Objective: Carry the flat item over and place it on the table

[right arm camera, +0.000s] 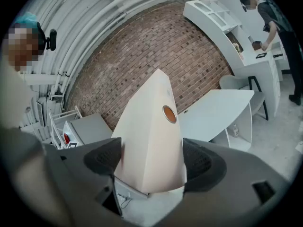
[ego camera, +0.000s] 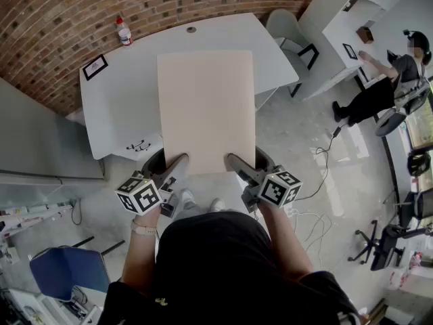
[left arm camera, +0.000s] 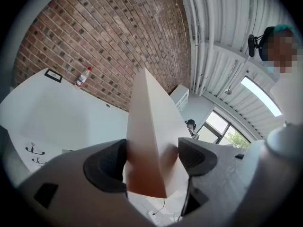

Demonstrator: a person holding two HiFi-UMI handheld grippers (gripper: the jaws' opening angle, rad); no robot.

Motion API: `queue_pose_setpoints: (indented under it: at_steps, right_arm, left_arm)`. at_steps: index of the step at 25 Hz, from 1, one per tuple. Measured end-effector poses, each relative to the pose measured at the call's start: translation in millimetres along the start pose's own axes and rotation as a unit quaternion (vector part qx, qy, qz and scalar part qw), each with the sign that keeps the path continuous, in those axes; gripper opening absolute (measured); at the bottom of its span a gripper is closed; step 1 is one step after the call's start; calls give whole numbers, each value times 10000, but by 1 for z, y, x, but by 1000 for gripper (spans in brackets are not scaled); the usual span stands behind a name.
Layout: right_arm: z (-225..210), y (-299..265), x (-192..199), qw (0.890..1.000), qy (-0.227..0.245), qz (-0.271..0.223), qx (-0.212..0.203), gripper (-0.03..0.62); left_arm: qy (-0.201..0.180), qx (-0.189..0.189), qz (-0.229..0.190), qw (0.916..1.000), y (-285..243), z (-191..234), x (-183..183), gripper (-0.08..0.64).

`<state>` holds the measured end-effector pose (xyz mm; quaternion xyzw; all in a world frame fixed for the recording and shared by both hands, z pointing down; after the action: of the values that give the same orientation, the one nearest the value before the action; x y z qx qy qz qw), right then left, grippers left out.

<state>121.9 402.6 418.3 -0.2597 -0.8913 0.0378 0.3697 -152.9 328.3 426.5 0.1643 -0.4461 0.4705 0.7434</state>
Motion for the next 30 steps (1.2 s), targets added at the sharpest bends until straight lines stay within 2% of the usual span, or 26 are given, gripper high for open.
queue_pose_setpoints:
  at_steps: [12, 20, 25, 30]
  right_arm:
    - [38, -56, 23, 9999, 39, 13, 145, 416]
    - [36, -88, 30, 9998, -100, 68, 155, 416]
    - [27, -118, 21, 9998, -149, 153, 60, 416]
    - [9, -155, -8, 9994, -149, 315, -71, 416]
  left_arm:
    - [237, 80, -18, 9997, 34, 61, -18, 328]
    - [297, -24, 11, 9996, 36, 91, -25, 330]
    - [319, -181, -26, 9993, 26, 111, -34, 330]
    - [354, -377, -94, 9986, -3, 131, -51, 330]
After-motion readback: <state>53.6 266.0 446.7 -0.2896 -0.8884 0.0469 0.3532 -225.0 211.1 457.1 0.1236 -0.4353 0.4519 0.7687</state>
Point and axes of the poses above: the fingertips, and each gripper's own axes: y backward along the fingers, z to its left, x out of its underside, the point moved 8 cm from there along y, backward along the fingers, and after that the axes turned 10 degrees about -y, right-handed, at the moved point
